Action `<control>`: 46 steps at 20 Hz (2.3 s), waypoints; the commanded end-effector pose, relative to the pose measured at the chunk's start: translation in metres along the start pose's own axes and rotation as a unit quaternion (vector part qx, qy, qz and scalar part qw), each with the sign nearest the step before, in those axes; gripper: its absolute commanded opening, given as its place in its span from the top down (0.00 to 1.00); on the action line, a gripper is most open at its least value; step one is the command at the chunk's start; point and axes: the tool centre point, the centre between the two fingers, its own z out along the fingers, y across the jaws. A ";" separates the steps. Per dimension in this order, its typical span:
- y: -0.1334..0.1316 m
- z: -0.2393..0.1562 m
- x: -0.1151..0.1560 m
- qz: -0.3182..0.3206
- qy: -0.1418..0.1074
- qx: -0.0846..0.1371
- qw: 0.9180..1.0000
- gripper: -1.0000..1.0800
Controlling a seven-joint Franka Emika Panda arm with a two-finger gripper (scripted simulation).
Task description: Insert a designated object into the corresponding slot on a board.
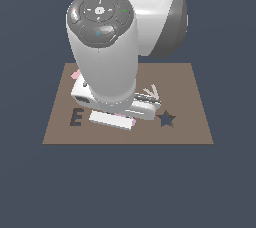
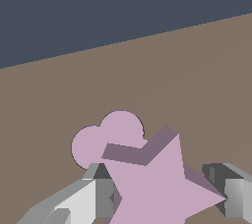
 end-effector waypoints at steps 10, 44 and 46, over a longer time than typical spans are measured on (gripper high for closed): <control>-0.073 -0.002 0.015 -0.268 0.000 0.000 0.963 1.00; -0.145 0.007 -0.015 -0.521 0.000 -0.001 0.853 0.04; -0.145 0.007 -0.015 -0.521 0.000 -0.001 0.853 0.04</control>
